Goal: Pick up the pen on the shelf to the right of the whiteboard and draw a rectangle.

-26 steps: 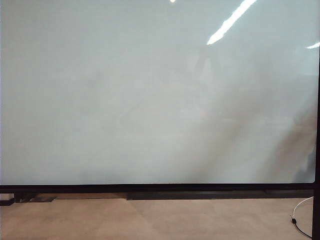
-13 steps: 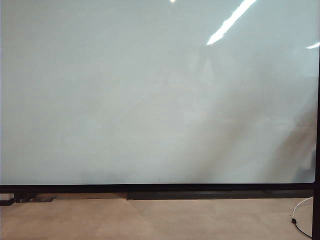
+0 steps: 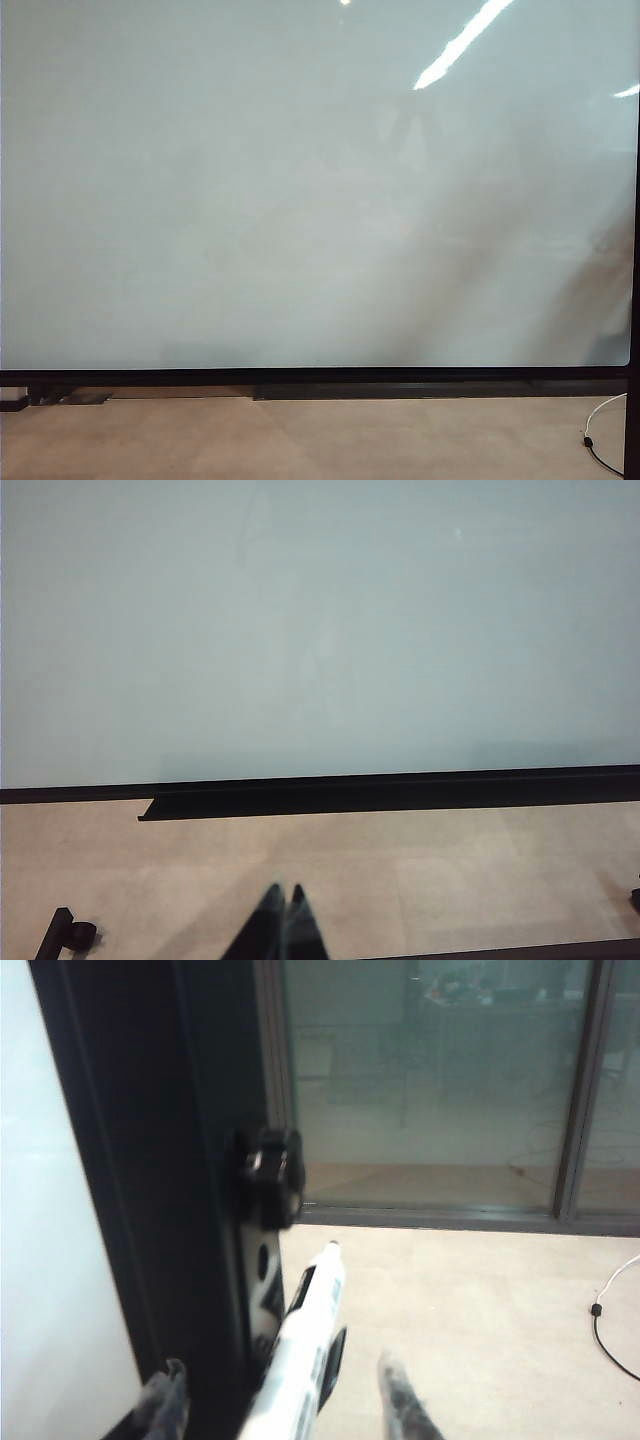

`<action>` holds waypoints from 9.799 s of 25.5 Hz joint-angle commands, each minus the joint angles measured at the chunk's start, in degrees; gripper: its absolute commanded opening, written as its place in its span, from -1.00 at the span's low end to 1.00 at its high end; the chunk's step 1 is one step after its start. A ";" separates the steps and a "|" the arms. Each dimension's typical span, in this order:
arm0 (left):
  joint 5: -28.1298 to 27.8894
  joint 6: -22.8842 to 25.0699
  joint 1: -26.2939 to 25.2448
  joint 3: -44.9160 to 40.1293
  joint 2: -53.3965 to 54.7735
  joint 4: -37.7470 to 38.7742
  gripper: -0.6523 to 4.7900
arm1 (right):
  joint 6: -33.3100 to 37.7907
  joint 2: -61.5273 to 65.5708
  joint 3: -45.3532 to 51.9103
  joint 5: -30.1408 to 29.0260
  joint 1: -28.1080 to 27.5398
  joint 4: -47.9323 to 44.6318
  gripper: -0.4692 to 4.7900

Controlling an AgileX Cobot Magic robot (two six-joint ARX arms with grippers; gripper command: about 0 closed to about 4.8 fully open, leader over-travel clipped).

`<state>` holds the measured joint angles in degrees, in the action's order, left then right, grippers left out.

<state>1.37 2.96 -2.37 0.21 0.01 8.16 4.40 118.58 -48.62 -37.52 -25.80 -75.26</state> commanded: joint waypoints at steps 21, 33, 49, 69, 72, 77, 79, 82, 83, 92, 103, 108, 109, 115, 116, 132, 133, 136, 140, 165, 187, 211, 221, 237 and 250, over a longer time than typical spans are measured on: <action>0.13 0.02 0.02 0.22 0.00 -0.48 -0.78 | -0.61 -0.24 -0.52 -1.07 0.55 1.31 -0.27; 0.13 0.02 0.02 0.22 0.00 -0.48 -0.78 | -1.09 -0.24 -0.52 -1.16 0.55 1.27 -0.32; 0.13 0.02 0.02 0.22 0.00 -0.48 -0.78 | -1.20 -0.24 -0.50 -2.73 0.55 0.00 -0.78; 0.13 0.02 0.02 0.20 0.00 -0.48 -0.78 | -5.42 -15.32 10.32 9.18 -5.25 3.58 -0.84; 0.13 0.02 0.02 0.22 0.00 -0.46 -0.78 | -6.12 -20.26 13.44 12.59 -5.25 6.54 -0.84; 0.15 0.02 0.02 0.22 0.00 -0.50 -0.78 | -6.84 -39.47 24.33 24.94 1.07 10.60 -0.84; 0.13 0.02 0.04 0.22 0.00 -0.46 -0.78 | -9.27 -47.43 26.53 30.29 4.66 17.31 -0.84; 0.13 0.02 0.04 0.20 0.00 -0.46 -0.78 | -9.44 -59.17 27.63 32.44 9.40 29.55 -0.84; 0.11 0.02 0.04 0.22 0.00 -0.48 -0.78 | -9.44 -62.69 27.76 33.05 11.10 32.87 -0.84; 0.11 0.02 0.02 0.20 0.00 -0.46 -0.78 | -10.40 -82.23 27.76 41.22 41.88 46.66 -0.84; 0.13 0.02 0.02 0.22 0.00 -0.48 -0.78 | -13.70 -57.16 22.67 34.10 61.46 29.53 -0.84; 0.15 0.02 0.00 0.22 0.00 -0.48 -0.78 | -19.69 -47.69 15.43 29.90 62.84 29.68 -0.84; 0.15 0.02 0.02 0.22 0.00 -0.48 -0.78 | -20.44 -46.53 14.40 29.88 63.21 29.75 -0.84; 0.15 0.02 0.02 0.22 0.00 -0.48 -0.78 | -24.30 -42.75 9.88 31.67 64.26 30.45 -0.84; 0.15 0.02 0.02 0.22 0.00 -0.48 -0.78 | -25.42 -42.75 9.57 32.41 64.32 30.64 -0.84; 0.13 0.02 0.02 0.22 0.00 -0.48 -0.78 | -51.32 -42.01 1.40 47.12 68.74 49.03 -0.84; 0.13 0.02 0.02 0.22 0.00 -0.48 -0.78 | -52.43 -41.64 1.33 48.24 69.26 48.61 -0.84; 0.13 0.02 0.02 0.22 0.00 -0.48 -0.78 | -59.12 -38.95 1.25 54.51 72.50 44.83 -0.84; 0.13 0.02 0.02 0.22 0.00 -0.48 -0.78 | -66.18 -33.70 1.27 61.90 76.02 34.86 -0.84; 0.13 0.02 0.02 0.22 0.00 -0.48 -0.78 | -93.48 -6.38 -8.81 86.79 84.67 -0.02 -0.85; 0.13 0.02 0.02 0.20 0.00 -0.48 -0.78 | -91.32 -5.92 -9.88 82.40 82.38 -0.39 -0.84; 0.13 0.02 0.02 0.20 0.00 -0.48 -0.78 | -82.58 -5.57 -10.19 82.44 80.46 6.86 -0.84; 0.13 0.02 0.02 0.22 0.00 -0.48 -0.78 | -80.30 -3.21 -10.21 83.14 80.50 7.37 -0.84; 0.13 0.02 0.02 0.22 0.00 -0.46 -0.78 | -74.64 -0.90 -10.14 84.37 80.54 10.21 -0.84; 0.13 0.02 0.02 0.22 0.00 -0.48 -0.78 | -68.70 -0.35 -10.14 84.59 80.54 15.43 -0.84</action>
<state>1.41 2.96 -2.37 0.21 0.01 8.19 -65.76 118.32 -58.50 46.26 55.35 -60.47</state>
